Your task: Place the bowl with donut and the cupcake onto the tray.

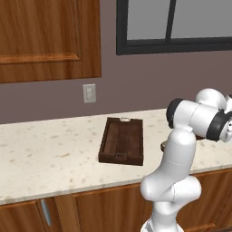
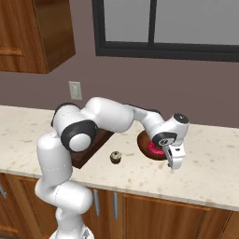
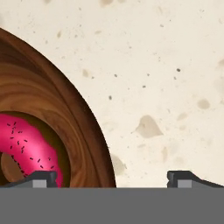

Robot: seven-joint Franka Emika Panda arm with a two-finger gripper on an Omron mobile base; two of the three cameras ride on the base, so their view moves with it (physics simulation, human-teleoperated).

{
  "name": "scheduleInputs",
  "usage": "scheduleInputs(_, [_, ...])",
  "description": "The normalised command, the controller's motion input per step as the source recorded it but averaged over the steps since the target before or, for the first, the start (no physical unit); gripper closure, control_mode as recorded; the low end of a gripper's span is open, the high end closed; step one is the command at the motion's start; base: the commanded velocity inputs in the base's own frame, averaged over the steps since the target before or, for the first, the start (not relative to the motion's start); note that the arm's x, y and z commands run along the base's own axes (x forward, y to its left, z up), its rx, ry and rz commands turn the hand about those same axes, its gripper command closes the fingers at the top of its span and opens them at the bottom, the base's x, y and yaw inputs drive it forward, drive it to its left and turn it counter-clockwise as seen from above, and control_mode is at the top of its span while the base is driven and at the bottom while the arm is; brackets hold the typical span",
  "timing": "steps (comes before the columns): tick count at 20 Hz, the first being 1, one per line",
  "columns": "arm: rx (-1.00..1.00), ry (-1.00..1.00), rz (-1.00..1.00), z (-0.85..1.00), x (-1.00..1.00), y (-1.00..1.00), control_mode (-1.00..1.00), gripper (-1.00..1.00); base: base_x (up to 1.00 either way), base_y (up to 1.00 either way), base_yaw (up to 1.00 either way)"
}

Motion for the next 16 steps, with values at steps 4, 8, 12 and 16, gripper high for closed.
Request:
scheduleInputs(4, [0.00, 0.00, 0.00, 0.00, 0.00, 0.00, -1.00, 1.00, 0.00, 0.00, 0.00])
scheduleInputs(8, [0.00, 0.00, 0.00, 0.00, 0.00, 0.00, -1.00, 1.00, 0.00, 0.00, 0.00])
scheduleInputs(12, [0.00, 0.00, 0.00, 0.00, 0.00, 0.00, -1.00, 1.00, 0.00, 0.00, 0.00])
scheduleInputs(16, [0.00, 0.00, 0.00, 0.09, 0.00, 0.00, -1.00, 1.00, 0.00, 0.00, 0.00])
